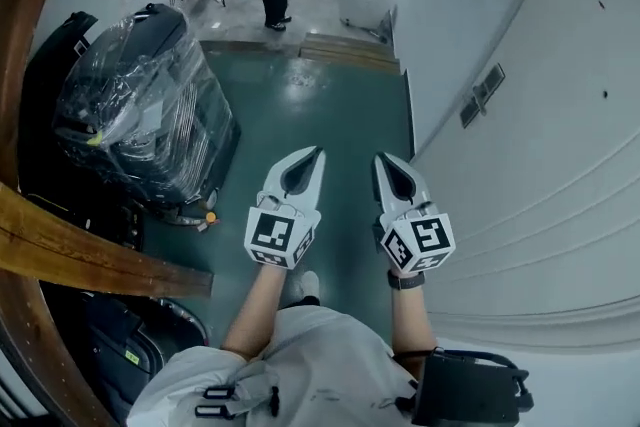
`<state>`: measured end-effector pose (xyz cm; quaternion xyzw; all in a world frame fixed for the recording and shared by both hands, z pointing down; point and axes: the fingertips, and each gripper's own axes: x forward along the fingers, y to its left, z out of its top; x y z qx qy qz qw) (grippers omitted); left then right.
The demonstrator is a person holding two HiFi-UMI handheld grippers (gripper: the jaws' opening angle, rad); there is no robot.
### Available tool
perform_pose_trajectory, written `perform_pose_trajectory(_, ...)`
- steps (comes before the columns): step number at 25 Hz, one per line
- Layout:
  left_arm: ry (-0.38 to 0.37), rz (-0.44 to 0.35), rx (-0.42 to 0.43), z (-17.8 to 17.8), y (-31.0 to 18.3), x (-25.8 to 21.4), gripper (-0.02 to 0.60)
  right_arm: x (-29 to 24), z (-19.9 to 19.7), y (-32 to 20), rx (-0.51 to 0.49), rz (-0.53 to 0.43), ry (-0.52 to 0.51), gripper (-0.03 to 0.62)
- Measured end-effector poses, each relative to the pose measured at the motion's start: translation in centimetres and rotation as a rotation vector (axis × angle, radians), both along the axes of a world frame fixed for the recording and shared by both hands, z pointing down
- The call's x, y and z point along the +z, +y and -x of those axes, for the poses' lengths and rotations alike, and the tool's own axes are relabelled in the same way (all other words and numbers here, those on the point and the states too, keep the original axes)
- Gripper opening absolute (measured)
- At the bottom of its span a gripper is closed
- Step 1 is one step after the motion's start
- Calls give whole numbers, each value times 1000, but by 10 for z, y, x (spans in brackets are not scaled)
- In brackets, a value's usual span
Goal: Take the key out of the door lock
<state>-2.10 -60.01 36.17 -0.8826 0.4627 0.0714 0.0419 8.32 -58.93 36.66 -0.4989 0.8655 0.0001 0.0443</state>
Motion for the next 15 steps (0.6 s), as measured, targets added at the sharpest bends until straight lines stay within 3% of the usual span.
perform_pose_trajectory(5, 47, 36, -16, 30, -98, 6, 2, 10, 35, -86, -40, 1, 20, 6)
perform_pose_trajectory(10, 63, 138, -14, 26, -165, 40, 2, 30, 38, -160, -58, 40, 11, 6)
perform_pose_trajectory(15, 60, 134, -41, 20, -254, 47, 2, 38, 30, -259, -85, 26, -26, 6)
